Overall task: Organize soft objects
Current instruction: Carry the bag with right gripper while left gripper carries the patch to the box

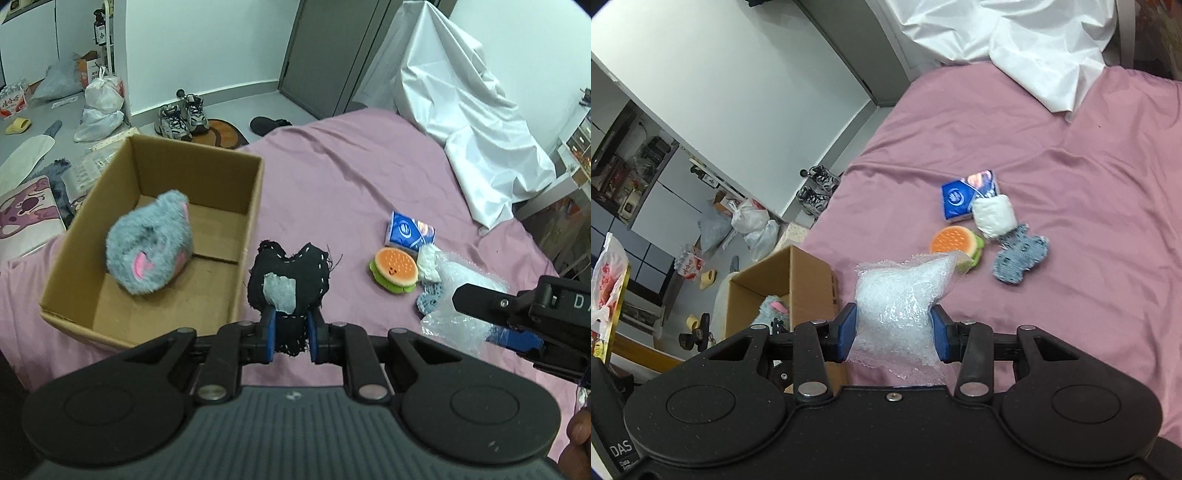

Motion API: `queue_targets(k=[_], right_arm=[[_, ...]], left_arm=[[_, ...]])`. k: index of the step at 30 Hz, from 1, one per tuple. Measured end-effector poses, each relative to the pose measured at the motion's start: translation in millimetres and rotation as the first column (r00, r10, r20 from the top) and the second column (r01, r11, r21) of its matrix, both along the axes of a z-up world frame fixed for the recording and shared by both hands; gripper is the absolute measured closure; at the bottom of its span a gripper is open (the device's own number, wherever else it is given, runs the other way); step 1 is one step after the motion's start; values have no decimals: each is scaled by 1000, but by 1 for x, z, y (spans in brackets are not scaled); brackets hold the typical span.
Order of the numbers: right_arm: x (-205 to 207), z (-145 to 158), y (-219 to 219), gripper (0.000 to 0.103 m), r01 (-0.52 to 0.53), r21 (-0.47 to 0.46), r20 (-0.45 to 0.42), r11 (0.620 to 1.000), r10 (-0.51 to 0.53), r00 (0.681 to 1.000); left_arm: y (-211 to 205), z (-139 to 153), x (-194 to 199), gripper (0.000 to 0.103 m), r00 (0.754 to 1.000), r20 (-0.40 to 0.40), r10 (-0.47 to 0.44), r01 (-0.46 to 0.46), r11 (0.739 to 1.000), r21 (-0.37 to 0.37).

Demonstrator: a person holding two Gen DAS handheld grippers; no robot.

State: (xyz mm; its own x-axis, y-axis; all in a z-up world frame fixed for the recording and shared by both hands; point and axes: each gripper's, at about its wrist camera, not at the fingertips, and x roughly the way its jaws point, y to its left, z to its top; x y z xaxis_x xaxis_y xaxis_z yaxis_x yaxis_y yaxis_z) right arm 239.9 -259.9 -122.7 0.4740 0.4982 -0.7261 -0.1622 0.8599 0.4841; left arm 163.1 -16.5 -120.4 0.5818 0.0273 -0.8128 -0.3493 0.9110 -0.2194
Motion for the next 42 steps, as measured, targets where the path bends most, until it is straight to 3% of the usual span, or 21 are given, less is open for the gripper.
queue_targets(k=[24,35,42], right_arm=[[-9,17,91,62,-69,-11,64,998,70,996],[-8,10,131,62,-93,-33,38,995,95,995],[-9,5,151,62,-114,-45,13,992,115,993]], left_arm=[[91,20,-21,87,996,64,68,-64,996,-57],[131,10,-21,87,996,31,84,-82,993,-80],[149,-3,-18,84,997,-45,60,-64,992,-110]])
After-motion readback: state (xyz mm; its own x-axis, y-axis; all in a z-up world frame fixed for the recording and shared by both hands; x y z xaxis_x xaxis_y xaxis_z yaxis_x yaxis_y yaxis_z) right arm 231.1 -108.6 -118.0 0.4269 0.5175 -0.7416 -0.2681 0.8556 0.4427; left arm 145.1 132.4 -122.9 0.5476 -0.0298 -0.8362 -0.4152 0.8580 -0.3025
